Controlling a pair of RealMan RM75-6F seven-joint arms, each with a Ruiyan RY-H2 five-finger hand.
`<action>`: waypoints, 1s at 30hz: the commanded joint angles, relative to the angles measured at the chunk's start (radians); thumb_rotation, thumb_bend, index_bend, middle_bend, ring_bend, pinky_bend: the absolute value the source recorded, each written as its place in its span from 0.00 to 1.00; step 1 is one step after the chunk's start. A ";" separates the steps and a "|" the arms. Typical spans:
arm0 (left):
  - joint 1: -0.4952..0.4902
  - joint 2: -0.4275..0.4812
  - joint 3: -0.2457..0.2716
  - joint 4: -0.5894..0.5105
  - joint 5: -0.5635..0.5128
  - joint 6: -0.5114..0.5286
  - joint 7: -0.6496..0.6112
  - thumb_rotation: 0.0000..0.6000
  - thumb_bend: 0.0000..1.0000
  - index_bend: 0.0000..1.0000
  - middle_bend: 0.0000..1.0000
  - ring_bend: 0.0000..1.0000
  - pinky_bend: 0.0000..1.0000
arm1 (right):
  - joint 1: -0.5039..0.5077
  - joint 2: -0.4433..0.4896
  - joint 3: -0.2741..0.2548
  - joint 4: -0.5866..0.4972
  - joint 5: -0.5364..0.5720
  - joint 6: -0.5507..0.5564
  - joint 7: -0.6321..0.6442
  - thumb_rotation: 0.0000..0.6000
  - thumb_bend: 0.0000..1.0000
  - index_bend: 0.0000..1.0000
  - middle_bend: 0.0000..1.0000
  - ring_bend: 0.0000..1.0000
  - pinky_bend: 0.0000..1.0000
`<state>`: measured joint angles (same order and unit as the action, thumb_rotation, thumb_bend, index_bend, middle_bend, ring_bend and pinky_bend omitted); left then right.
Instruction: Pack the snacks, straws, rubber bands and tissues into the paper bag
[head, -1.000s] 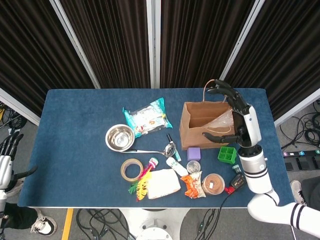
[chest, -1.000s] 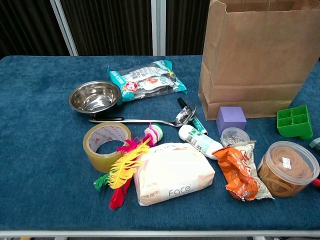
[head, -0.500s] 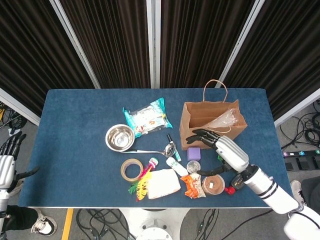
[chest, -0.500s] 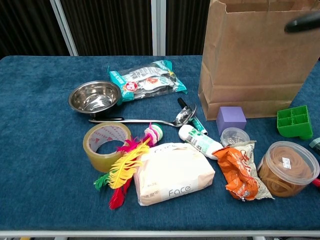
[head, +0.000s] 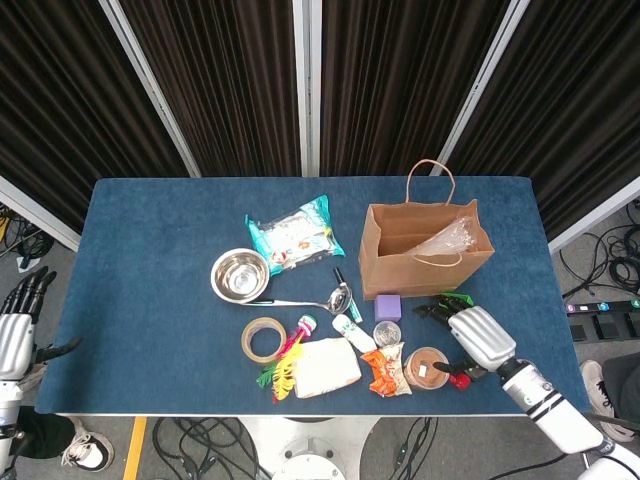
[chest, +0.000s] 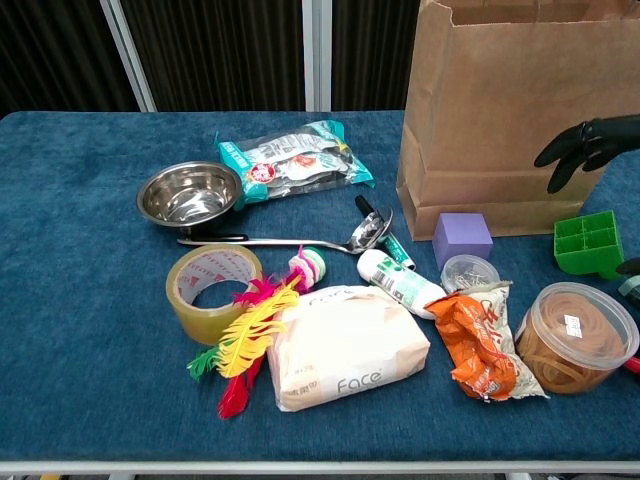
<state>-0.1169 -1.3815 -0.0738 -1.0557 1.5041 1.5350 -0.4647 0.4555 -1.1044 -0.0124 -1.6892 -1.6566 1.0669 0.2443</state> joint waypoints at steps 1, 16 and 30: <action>0.004 0.002 -0.002 0.000 -0.005 0.002 -0.002 1.00 0.03 0.10 0.14 0.01 0.14 | -0.006 -0.030 -0.019 0.025 0.017 -0.020 -0.038 1.00 0.00 0.14 0.24 0.11 0.19; 0.011 -0.003 -0.002 0.008 -0.011 -0.002 -0.014 1.00 0.03 0.10 0.14 0.01 0.14 | -0.014 -0.059 -0.076 -0.034 0.105 -0.126 -0.327 1.00 0.00 0.01 0.13 0.02 0.13; 0.017 -0.007 -0.004 0.019 -0.013 0.004 -0.024 1.00 0.03 0.10 0.14 0.01 0.14 | -0.020 -0.112 -0.091 -0.010 0.106 -0.122 -0.364 1.00 0.00 0.02 0.15 0.03 0.13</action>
<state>-0.0999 -1.3886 -0.0782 -1.0362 1.4907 1.5386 -0.4892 0.4358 -1.2145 -0.1039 -1.7007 -1.5526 0.9440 -0.1183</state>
